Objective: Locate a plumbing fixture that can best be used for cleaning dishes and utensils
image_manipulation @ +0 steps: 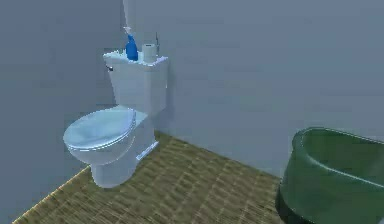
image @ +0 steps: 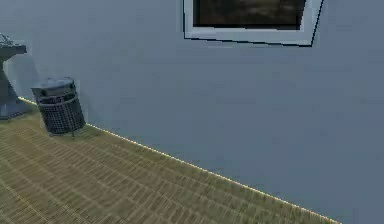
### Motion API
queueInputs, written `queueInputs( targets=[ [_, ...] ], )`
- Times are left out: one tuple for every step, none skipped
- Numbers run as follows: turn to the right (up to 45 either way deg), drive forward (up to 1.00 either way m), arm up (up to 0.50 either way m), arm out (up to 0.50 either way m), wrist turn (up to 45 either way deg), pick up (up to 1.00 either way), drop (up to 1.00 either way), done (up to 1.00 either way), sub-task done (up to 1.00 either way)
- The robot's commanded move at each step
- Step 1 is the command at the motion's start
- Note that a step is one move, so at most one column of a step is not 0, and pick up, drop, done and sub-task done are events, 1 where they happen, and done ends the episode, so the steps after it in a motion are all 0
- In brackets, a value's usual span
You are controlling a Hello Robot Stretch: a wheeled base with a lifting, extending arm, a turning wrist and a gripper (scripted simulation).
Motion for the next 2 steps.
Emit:
queueInputs(
  targets=[
    [15.0, 0.00, 0.00, 0.00, 0.0, 0.00, 0.00, 0.00, 0.00],
    [0.0, 0.60, 0.00, 0.00, 0.0, 0.00, 0.00, 0.00, 0.00]
  ],
)
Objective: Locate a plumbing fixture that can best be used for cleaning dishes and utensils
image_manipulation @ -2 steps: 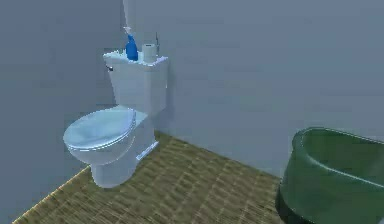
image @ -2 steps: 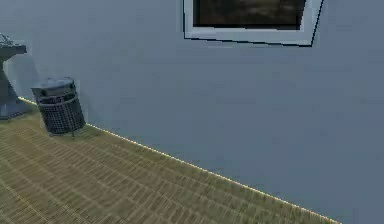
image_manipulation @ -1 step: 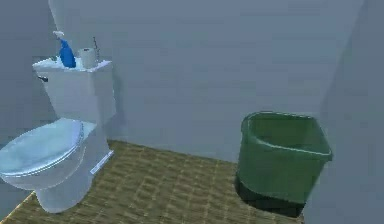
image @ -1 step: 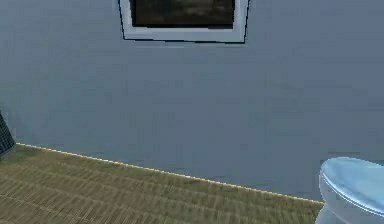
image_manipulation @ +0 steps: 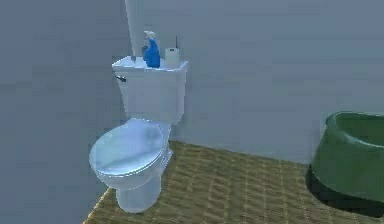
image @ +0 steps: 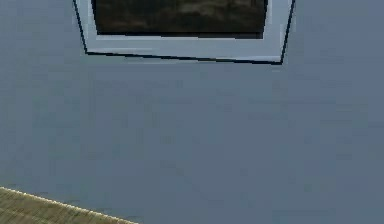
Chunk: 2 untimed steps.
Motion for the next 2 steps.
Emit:
queueInputs(
  targets=[
    [-45.0, 0.00, 0.00, 0.00, 0.0, 0.00, 0.00, 0.00, 0.00],
    [-33.0, 0.00, 0.00, 0.00, 0.0, 0.00, 0.00, 0.00, 0.00]
  ],
)
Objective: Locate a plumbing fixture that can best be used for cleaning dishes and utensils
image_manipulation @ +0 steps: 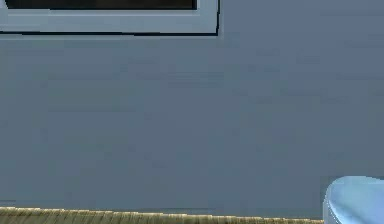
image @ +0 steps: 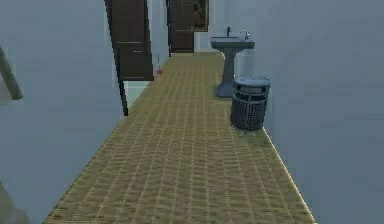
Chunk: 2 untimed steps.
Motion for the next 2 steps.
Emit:
queueInputs(
  targets=[
    [0.0, 1.00, 0.00, 0.00, 0.0, 0.00, 0.00, 0.00, 0.00],
    [0.0, 1.00, 0.00, 0.00, 0.0, 0.00, 0.00, 0.00, 0.00]
  ],
)
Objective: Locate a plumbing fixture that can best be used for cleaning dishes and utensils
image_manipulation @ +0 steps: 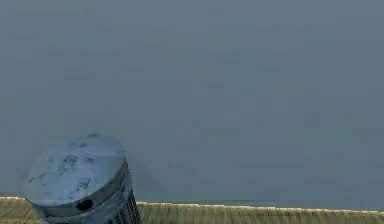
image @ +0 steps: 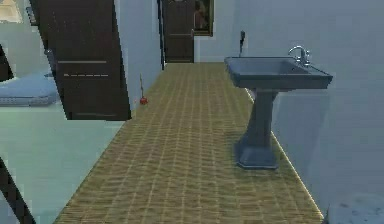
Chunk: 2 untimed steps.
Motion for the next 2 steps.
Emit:
queueInputs(
  targets=[
    [0.0, 0.80, 0.00, 0.00, 0.0, 0.00, 0.00, 0.00, 0.00],
    [33.0, 0.00, 0.00, 0.00, 0.0, 0.00, 0.00, 0.00, 0.00]
  ],
)
